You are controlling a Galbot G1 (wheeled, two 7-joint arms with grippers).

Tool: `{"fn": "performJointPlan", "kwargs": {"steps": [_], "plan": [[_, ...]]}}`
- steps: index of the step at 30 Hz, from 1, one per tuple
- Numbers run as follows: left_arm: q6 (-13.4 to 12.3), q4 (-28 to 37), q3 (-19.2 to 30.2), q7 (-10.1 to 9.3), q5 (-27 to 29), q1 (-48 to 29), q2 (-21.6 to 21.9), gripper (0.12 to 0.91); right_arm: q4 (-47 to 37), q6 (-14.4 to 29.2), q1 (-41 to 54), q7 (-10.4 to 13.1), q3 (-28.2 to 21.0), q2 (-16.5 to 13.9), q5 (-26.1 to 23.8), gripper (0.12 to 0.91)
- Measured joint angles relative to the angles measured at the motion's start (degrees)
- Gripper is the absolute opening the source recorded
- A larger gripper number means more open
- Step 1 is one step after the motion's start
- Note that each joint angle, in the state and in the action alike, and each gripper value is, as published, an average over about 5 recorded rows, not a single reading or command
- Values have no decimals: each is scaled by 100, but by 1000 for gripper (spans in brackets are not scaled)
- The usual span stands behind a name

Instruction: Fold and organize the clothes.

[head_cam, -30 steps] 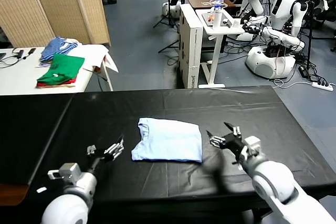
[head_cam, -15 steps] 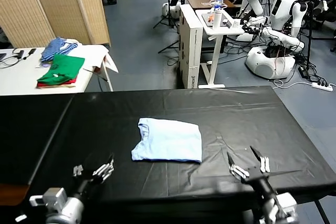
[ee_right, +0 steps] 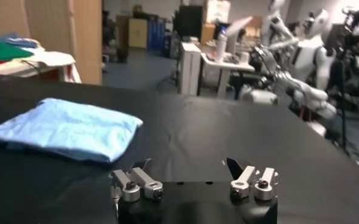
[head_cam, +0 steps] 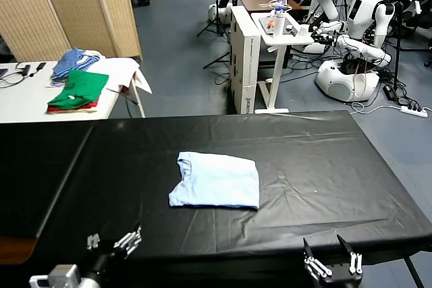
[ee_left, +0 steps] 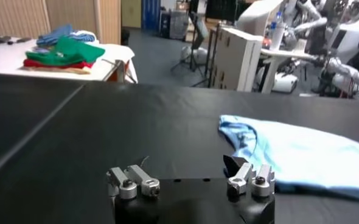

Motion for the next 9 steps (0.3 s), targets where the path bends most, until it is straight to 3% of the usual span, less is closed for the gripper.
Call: {"fn": "performJointPlan", "kwargs": {"steps": [9], "plan": [[19,2,-7,19,14,86,-1,907,39,5,-127,0,-9,23,8,907]]}}
